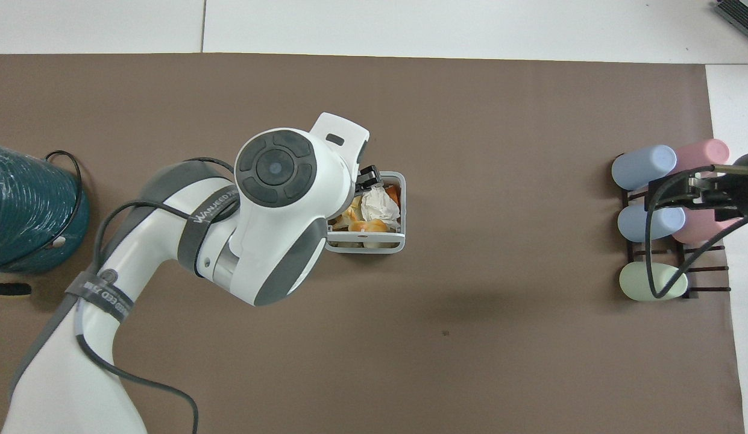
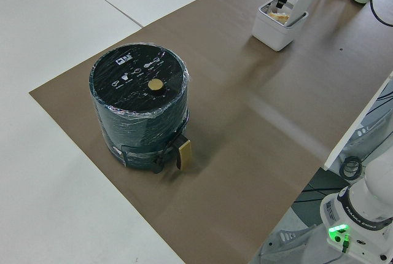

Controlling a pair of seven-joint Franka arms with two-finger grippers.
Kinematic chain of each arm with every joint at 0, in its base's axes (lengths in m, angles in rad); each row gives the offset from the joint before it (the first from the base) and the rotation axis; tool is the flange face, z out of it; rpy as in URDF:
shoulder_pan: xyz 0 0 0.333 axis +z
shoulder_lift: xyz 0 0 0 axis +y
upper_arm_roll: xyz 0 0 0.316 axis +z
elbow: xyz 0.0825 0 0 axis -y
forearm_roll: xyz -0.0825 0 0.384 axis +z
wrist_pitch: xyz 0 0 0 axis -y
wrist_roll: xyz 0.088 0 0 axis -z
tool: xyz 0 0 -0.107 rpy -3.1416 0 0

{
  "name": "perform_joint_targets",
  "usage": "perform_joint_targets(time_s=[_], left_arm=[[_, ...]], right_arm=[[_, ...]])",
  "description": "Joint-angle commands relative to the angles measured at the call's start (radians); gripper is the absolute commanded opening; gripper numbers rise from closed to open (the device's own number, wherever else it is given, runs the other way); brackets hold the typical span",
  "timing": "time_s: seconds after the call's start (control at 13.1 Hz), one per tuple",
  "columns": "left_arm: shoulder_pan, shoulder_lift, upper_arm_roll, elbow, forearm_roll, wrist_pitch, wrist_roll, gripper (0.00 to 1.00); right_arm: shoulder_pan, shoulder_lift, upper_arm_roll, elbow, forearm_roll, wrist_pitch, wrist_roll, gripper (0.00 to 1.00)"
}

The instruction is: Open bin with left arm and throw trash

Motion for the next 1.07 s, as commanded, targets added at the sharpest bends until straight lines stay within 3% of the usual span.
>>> perform_joint_targets(time_s=[0.0,0.23,0.61,0.99], left_arm=[[0.082,0.008,-0.002,0.121,-0.005,-0.163,0.062,0.89],[0.154,-0.004,0.007,0.186,-0.004,-0.312,0.185,0.87],[0.374,-0.104,0.006,0.232,-0.002,-0.511,0.505,0.83],[0.389,-0.150,0.003,0.217,0.056,-0.541,0.621,0.84]], right_arm=[[-0.011,-0.015,0.004,-0.016,0.014,0.001,-0.028,1.00],[-0.010,-0.015,0.004,-0.016,0.014,0.001,-0.028,1.00],[-0.011,-0.015,0.004,-0.016,0.014,-0.001,-0.028,1.00],[-0.010,-0.015,0.004,-0.016,0.014,0.001,-0.028,1.00]])
